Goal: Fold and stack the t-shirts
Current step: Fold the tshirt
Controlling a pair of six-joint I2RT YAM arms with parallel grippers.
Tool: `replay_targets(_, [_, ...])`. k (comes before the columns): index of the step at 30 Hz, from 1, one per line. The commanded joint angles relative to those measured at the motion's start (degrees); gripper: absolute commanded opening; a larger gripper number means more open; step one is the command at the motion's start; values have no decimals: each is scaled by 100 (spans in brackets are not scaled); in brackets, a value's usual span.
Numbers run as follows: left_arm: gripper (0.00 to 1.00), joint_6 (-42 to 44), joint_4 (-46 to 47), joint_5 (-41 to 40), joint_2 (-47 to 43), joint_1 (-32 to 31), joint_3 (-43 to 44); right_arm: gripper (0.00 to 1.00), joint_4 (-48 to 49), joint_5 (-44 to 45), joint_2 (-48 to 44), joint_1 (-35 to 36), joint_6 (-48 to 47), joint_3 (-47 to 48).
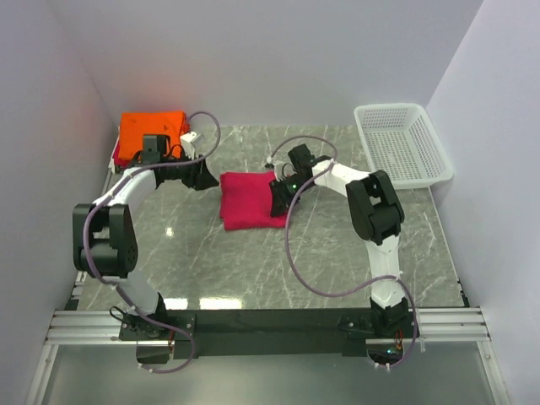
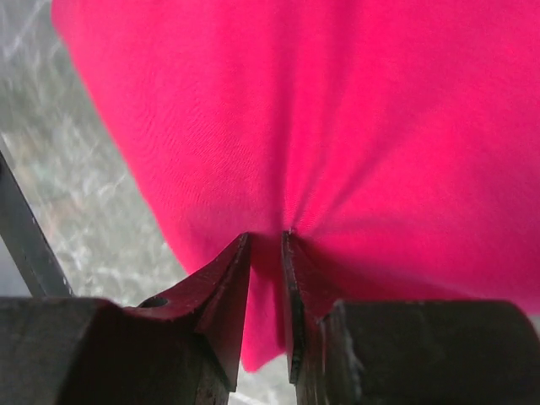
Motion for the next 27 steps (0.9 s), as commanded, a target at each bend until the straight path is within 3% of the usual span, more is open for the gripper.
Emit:
replay_targets(1, [54, 474, -461, 507, -638, -10, -265, 29, 4, -127, -682, 411, -74, -565])
replay_targets(7, [53, 1432, -876, 298, -1526, -405, -1275, 31, -550, -391, -1438, 817, -865, -1453])
replay_targets(10, [49, 1408, -413, -193, -1676, -923, -1680, 33, -1076, -566, -1790, 615, -1269, -1411])
replay_targets(15, [45, 1294, 310, -992, -1134, -1828, -1664, 34, -1254, -927, -2055, -227, -939, -682])
replay_targets(18, [41, 1022, 486, -1283, -465, -1856, -1304, 34, -894, -664, -1863, -536, -569, -374])
replay_targets(23, [36, 1073, 75, -1425, 151, -1891, -969, 32, -568, -110, -1169, -932, -137, 188])
replay_targets(27, [32, 1275, -916, -1434, 301, -1953, -1048, 31, -507, -144, -650, -1134, 91, 715])
